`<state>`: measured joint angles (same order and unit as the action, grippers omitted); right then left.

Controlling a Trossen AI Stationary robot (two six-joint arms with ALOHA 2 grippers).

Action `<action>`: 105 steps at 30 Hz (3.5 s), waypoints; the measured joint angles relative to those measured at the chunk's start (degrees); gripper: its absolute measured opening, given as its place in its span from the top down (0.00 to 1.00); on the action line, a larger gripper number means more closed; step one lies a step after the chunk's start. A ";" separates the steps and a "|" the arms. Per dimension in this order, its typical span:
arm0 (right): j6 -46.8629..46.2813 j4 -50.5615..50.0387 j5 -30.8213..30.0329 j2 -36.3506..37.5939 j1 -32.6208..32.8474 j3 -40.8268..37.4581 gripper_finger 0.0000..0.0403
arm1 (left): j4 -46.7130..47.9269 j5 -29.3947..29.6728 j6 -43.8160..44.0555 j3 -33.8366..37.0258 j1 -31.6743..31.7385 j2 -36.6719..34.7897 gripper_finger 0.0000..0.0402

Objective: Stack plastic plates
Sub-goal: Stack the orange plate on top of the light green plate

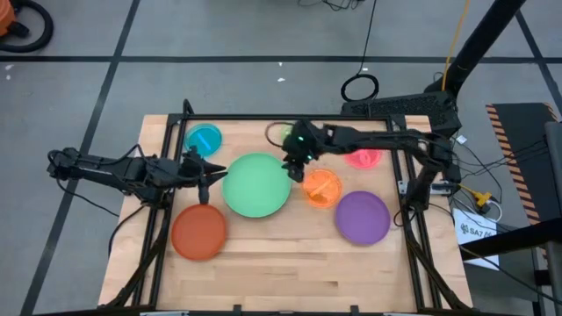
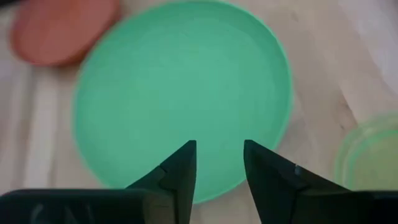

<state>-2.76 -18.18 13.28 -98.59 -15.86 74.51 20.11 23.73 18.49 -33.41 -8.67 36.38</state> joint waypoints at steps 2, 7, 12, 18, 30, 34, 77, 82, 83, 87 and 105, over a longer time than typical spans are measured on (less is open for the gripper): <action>0.14 3.11 0.08 3.49 1.13 -5.27 0.69 | 3.05 -0.07 3.57 0.00 -0.08 0.33 0.78; 4.25 8.17 0.22 12.40 3.09 -15.73 0.69 | 11.60 -2.70 12.33 0.00 -0.54 2.86 0.78; 6.32 7.49 0.29 20.55 3.23 -22.31 0.69 | 14.88 -10.88 16.27 0.00 -2.28 8.44 0.78; 6.63 4.49 0.26 29.82 2.68 -26.01 0.69 | 18.17 -22.06 16.77 0.00 -4.88 16.80 0.78; 3.51 1.16 0.33 40.59 3.98 -30.38 0.69 | 26.04 -32.21 21.14 0.00 -6.48 22.32 0.78; 3.63 1.19 0.31 40.74 3.98 -30.54 0.69 | 26.85 -34.46 21.06 -0.53 -6.47 22.38 0.78; 7.94 5.91 0.28 40.74 3.96 -30.54 0.69 | 43.37 -17.17 2.37 -9.42 -5.88 31.91 0.53; 7.97 5.89 0.28 40.74 3.96 -30.54 0.69 | 43.16 -17.68 1.09 -7.54 -5.88 31.91 0.48; 7.97 5.89 0.28 40.74 3.96 -30.54 0.69 | 43.23 -17.80 1.04 -7.34 -5.88 31.91 0.48; 7.97 5.91 0.28 40.74 3.96 -30.54 0.69 | 43.09 -17.91 1.08 -7.32 -5.88 31.91 0.47; 7.97 5.91 0.28 40.72 3.95 -30.54 0.69 | 37.38 -19.61 -0.55 -7.32 -3.34 39.94 0.47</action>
<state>5.21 -12.27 13.56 -57.87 -11.91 43.97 57.49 4.12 17.95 -40.73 -12.01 76.32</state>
